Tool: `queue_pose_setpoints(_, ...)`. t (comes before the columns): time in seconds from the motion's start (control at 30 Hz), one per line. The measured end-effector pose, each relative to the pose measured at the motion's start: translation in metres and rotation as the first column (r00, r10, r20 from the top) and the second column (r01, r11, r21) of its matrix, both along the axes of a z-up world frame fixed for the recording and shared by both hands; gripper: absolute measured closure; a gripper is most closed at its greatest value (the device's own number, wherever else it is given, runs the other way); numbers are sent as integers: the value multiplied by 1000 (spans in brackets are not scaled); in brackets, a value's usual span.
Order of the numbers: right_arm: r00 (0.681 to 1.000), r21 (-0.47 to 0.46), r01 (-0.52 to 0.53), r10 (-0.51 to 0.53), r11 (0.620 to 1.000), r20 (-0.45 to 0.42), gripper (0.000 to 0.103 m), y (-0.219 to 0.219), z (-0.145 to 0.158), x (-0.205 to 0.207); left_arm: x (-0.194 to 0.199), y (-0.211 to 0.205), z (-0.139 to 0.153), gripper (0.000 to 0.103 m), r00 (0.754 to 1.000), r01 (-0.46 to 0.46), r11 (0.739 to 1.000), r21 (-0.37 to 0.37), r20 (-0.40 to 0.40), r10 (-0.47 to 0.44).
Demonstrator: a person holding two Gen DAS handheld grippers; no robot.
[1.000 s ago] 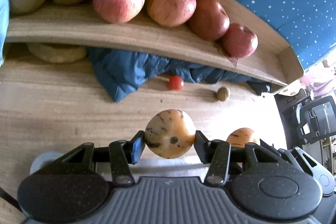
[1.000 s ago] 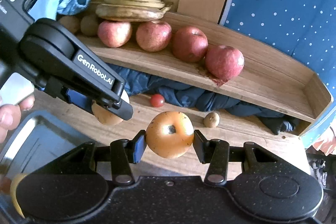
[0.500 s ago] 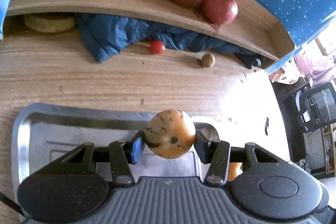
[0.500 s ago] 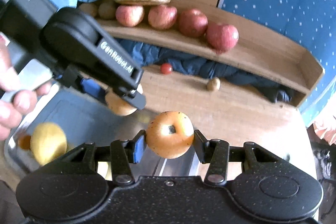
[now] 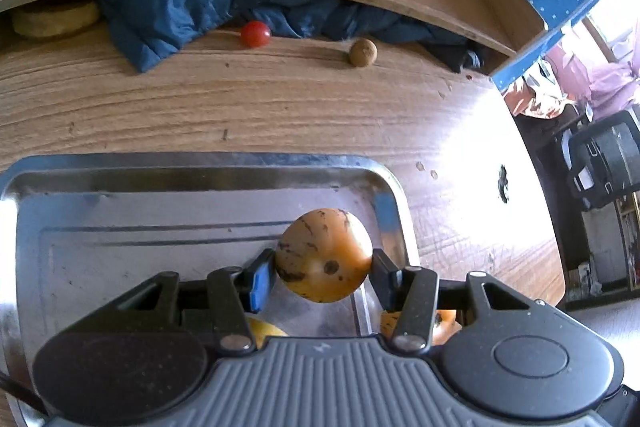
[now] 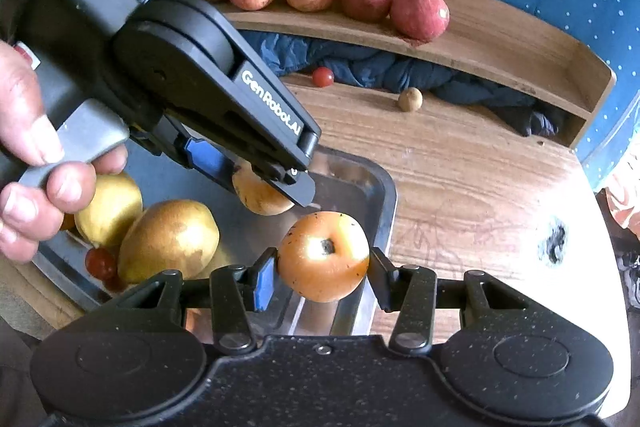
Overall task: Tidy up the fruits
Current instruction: 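Lift both held apples and carry them back toward the tray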
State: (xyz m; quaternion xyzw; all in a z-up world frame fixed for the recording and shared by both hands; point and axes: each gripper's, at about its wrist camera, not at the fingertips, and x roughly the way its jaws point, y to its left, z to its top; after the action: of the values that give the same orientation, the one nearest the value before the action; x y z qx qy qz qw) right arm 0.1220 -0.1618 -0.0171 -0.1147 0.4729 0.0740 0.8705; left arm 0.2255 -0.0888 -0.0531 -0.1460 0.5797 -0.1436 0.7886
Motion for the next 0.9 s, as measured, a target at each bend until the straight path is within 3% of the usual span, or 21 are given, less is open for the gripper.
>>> queue_pose_setpoints(0.9,998,21,22,-21,1000,-59,53,5,-15,7,-4,-1,-5,49,999,34,999,27,-42,-33)
